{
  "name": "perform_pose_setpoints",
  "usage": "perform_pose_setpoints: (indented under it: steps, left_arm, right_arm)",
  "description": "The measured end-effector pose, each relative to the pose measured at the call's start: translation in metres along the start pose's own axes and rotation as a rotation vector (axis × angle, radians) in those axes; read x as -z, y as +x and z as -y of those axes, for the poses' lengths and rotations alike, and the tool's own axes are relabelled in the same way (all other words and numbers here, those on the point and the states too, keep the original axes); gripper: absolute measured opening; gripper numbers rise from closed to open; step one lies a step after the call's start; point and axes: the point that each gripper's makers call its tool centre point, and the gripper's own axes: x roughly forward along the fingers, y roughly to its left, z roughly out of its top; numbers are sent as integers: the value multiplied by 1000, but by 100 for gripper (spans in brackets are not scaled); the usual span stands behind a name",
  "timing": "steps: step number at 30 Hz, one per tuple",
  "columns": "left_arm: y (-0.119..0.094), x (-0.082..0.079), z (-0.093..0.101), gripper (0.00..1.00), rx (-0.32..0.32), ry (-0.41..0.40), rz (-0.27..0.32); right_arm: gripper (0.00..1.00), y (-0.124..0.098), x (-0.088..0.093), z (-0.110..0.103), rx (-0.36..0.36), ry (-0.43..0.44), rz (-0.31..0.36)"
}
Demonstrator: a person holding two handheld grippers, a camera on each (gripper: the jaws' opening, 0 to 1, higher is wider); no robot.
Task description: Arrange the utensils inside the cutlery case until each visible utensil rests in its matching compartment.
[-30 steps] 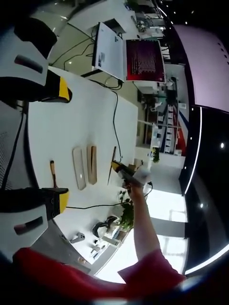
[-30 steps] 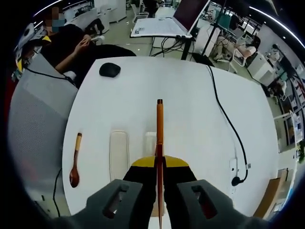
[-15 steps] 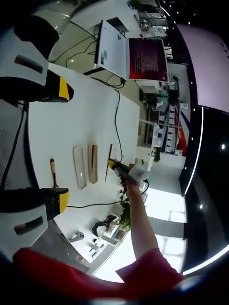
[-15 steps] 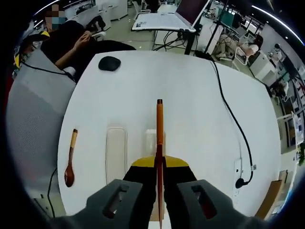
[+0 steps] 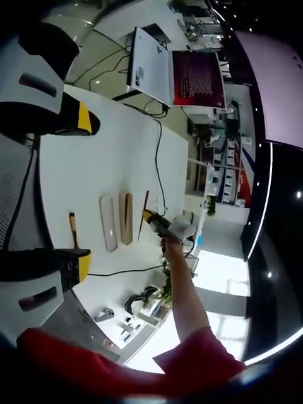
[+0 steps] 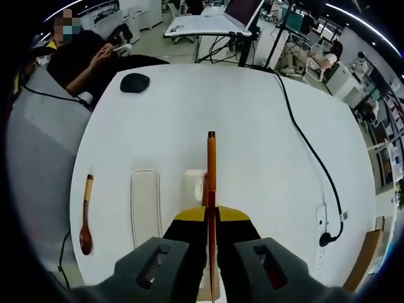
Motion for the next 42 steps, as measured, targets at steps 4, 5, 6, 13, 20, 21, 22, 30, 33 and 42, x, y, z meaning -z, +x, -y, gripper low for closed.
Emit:
perform_pose_setpoints:
  steps: [4, 5, 6, 13, 20, 21, 22, 30, 33, 42]
  left_arm:
    - [2, -2, 2, 75, 7, 1, 3]
    - [2, -2, 2, 75, 6, 0, 2]
    - [2, -1, 2, 75, 6, 2, 0]
    - [2, 2, -2, 75, 3, -1, -15]
    - [4, 6, -4, 75, -2, -6, -29]
    - [5, 7, -5, 75, -3, -8, -31]
    - [6, 7, -5, 75, -3, -9, -31]
    - [12, 7, -6, 75, 4, -14, -42]
    - [13, 5, -5, 75, 6, -9, -42]
    - [15, 4, -2, 74, 14, -1, -43]
  right_arm:
    - [1, 8, 8, -3, 32, 10, -11]
    - [1, 11, 11, -4, 42, 4, -13]
    - [1, 14, 13, -6, 41, 6, -14]
    - [1, 28, 22, -16, 24, 19, -27]
    - [1, 38, 31, -11, 14, 60, -39]
    - [1, 39, 32, -10, 13, 62, -40]
    - [1, 40, 33, -10, 11, 69, -39]
    - [1, 50, 42, -11, 5, 105, -58]
    - [1, 48, 47, -16, -11, 102, -83]
    - [0, 55, 55, -14, -28, 96, -103]
